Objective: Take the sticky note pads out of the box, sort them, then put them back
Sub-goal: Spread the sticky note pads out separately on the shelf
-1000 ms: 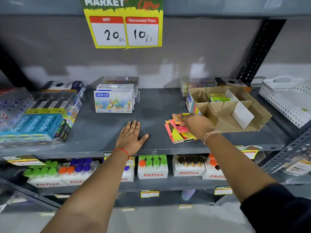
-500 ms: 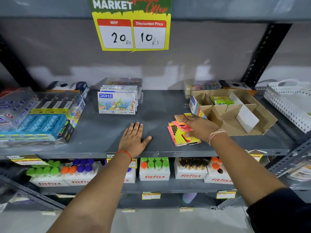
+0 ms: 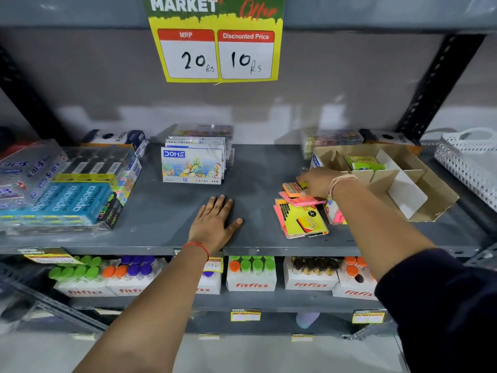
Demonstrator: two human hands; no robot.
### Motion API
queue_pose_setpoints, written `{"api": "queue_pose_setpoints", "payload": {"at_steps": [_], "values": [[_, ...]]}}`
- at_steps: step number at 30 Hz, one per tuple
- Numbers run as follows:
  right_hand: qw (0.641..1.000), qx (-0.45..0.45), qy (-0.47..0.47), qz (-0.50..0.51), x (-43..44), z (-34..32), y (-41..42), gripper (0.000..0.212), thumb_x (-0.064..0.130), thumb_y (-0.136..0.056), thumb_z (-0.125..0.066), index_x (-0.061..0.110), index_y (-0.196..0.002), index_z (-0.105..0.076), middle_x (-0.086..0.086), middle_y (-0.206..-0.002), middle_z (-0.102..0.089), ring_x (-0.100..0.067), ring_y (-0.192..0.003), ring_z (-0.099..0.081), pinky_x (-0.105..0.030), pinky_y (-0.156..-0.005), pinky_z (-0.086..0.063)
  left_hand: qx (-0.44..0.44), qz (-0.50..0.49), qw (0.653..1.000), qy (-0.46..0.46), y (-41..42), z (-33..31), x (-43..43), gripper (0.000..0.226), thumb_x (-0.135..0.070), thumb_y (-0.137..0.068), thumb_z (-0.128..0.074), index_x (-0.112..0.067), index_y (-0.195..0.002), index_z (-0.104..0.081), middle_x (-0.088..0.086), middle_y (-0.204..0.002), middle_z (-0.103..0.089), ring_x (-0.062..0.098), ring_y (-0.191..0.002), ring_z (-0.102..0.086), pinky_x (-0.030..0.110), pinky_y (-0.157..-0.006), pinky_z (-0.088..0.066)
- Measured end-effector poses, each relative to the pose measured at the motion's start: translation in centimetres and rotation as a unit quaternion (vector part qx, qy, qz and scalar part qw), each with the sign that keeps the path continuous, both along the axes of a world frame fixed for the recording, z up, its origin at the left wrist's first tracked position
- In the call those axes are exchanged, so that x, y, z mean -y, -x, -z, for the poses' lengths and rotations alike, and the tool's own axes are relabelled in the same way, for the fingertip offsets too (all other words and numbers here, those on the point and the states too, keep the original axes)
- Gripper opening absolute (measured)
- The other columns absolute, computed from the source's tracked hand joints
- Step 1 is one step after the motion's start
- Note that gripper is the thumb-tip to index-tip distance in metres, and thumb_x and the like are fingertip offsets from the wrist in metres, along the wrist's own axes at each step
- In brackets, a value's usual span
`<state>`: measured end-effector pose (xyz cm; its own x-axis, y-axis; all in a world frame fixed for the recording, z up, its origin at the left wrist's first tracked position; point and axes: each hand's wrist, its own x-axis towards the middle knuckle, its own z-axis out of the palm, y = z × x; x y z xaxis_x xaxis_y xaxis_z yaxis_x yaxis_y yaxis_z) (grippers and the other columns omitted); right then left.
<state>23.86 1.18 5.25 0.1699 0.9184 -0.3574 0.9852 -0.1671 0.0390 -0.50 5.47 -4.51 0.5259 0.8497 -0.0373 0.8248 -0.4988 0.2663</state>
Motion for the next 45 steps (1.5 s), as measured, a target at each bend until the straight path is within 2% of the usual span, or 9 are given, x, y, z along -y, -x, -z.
{"api": "queue_pose_setpoints", "payload": {"at_steps": [3,11,15,20,26,31,35,39,45], "values": [[1.000,0.004,0.016,-0.005,-0.2,0.8,0.1,0.046,0.040,-0.090,-0.052,0.008,-0.124,-0.059,-0.015,-0.122,-0.063,-0.032,-0.110,-0.059,-0.033,-0.092,-0.047,-0.011,-0.005,1.000,0.000,0.1,0.2,-0.1,0.066,-0.051,-0.095,-0.030,-0.018,-0.149,-0.011,0.000,-0.161,-0.006,0.018,-0.149,0.000,0.034,-0.121,-0.003],[0.995,0.070,-0.046,-0.055,-0.2,0.7,0.2,0.031,0.022,-0.095,-0.043,0.003,-0.104,-0.066,-0.018,-0.104,-0.068,-0.032,-0.092,-0.063,-0.034,-0.076,-0.050,-0.016,-0.001,1.000,0.008,0.2,0.2,-0.2,0.068,-0.051,-0.095,-0.028,-0.016,-0.149,-0.007,0.001,-0.161,-0.002,0.017,-0.149,0.003,0.035,-0.121,-0.001],[0.972,0.167,-0.155,-0.061,-0.5,0.2,0.6,0.030,0.018,-0.098,-0.036,0.004,-0.106,-0.061,-0.017,-0.107,-0.069,-0.034,-0.096,-0.067,-0.032,-0.067,-0.045,-0.022,-0.013,1.000,0.004,0.6,0.1,-0.5,0.068,-0.050,-0.096,-0.028,-0.015,-0.149,-0.007,0.002,-0.161,-0.001,0.018,-0.149,0.004,0.035,-0.122,-0.001],[0.937,0.076,-0.332,-0.078,-2.2,-0.9,3.6,0.038,0.035,-0.098,-0.042,0.003,-0.098,-0.063,-0.021,-0.097,-0.071,-0.036,-0.087,-0.069,-0.034,-0.065,-0.048,-0.028,-0.016,0.999,0.009,0.7,0.1,-0.6,0.069,-0.051,-0.095,-0.027,-0.015,-0.149,-0.005,0.001,-0.161,0.000,0.017,-0.149,0.005,0.033,-0.121,0.000],[0.945,-0.056,-0.323,-0.022,-4.6,-0.5,7.7,0.037,0.025,-0.097,-0.039,-0.004,-0.098,-0.062,-0.027,-0.103,-0.068,-0.040,-0.094,-0.063,-0.036,-0.065,-0.040,-0.018,-0.015,1.000,0.006,0.8,0.2,-0.6,0.069,-0.052,-0.095,-0.027,-0.015,-0.150,-0.006,0.001,-0.161,-0.002,0.017,-0.149,0.003,0.033,-0.121,0.000],[0.959,-0.024,-0.283,0.004,-4.7,0.5,8.8,0.035,0.021,-0.098,-0.036,-0.002,-0.106,-0.061,-0.025,-0.109,-0.068,-0.040,-0.100,-0.064,-0.038,-0.077,-0.050,-0.011,-0.014,1.000,-0.007,0.8,0.3,-0.5,0.069,-0.051,-0.095,-0.029,-0.014,-0.149,-0.009,0.002,-0.161,-0.004,0.018,-0.149,0.001,0.033,-0.121,-0.002],[0.963,0.072,-0.237,-0.106,-4.5,2.4,9.9,0.033,0.009,-0.099,-0.035,0.006,-0.126,-0.053,-0.016,-0.118,-0.065,-0.035,-0.105,-0.064,-0.038,-0.080,-0.052,-0.014,-0.012,1.000,-0.005,0.7,0.3,-0.6,0.069,-0.051,-0.095,-0.028,-0.014,-0.149,-0.008,0.002,-0.161,-0.003,0.018,-0.149,0.002,0.032,-0.121,-0.001],[0.968,0.111,-0.153,-0.168,-4.3,4.8,11.0,0.034,-0.005,-0.090,-0.041,0.003,-0.118,-0.058,-0.014,-0.119,-0.064,-0.033,-0.108,-0.063,-0.038,-0.082,-0.052,-0.018,-0.009,1.000,-0.001,0.8,0.2,-0.6,0.071,-0.052,-0.095,-0.027,-0.013,-0.149,-0.006,0.003,-0.161,-0.002,0.018,-0.149,0.002,0.033,-0.121,0.000],[0.981,0.085,-0.130,-0.114,-4.0,5.8,11.3,0.029,-0.003,-0.090,-0.043,0.002,-0.113,-0.061,-0.016,-0.115,-0.066,-0.034,-0.108,-0.063,-0.039,-0.083,-0.053,-0.020,-0.005,1.000,-0.005,0.7,0.4,-0.7,0.071,-0.052,-0.094,-0.027,-0.012,-0.149,-0.006,0.004,-0.161,-0.004,0.018,-0.149,0.000,0.034,-0.121,-0.002]]}}
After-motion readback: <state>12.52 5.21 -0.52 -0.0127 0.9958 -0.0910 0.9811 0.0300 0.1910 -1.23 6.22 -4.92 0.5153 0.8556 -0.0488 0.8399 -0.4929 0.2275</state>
